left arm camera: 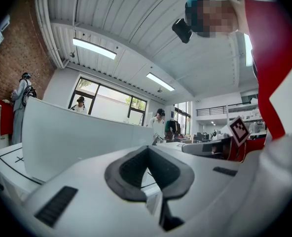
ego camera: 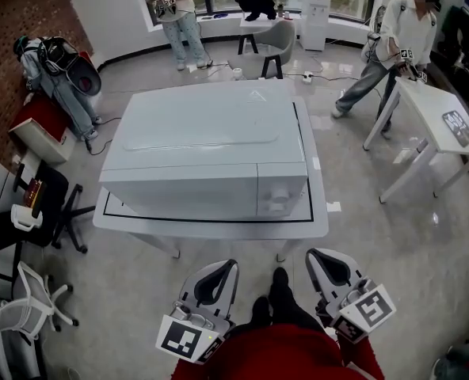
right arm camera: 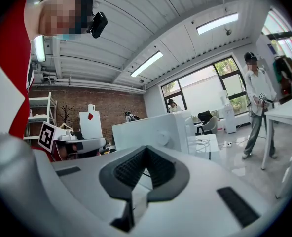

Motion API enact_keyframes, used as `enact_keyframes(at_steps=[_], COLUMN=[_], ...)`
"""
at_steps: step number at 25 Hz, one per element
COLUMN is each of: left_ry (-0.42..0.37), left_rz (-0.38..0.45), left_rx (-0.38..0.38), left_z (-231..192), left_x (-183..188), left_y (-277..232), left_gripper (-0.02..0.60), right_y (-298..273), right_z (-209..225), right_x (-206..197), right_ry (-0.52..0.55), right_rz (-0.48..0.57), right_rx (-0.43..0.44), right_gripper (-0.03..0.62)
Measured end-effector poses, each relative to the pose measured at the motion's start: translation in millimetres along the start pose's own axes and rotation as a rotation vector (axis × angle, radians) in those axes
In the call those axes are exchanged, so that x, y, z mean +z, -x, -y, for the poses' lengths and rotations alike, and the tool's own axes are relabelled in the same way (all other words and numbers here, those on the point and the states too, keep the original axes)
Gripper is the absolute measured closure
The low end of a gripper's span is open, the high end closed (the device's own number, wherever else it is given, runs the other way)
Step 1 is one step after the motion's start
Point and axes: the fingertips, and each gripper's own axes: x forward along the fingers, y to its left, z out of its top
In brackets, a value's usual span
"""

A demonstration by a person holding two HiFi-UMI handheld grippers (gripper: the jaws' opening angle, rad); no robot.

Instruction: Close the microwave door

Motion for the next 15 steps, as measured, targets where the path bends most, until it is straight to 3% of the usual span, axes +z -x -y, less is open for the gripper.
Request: enact_keyframes(at_steps=[15], left_ry=[0.016], left_rz=[-0.054], left_rx=[0.004], left_z=[5.8], left_x=[-16.4], left_y=[-5.1], left_gripper=[0.571], right_y=[7.5], right_z=[-1.0], right_x=[-3.5], right_ry=[0.02], right_rz=[-0.011], right_rx=[-0.013], right_gripper=[0.582])
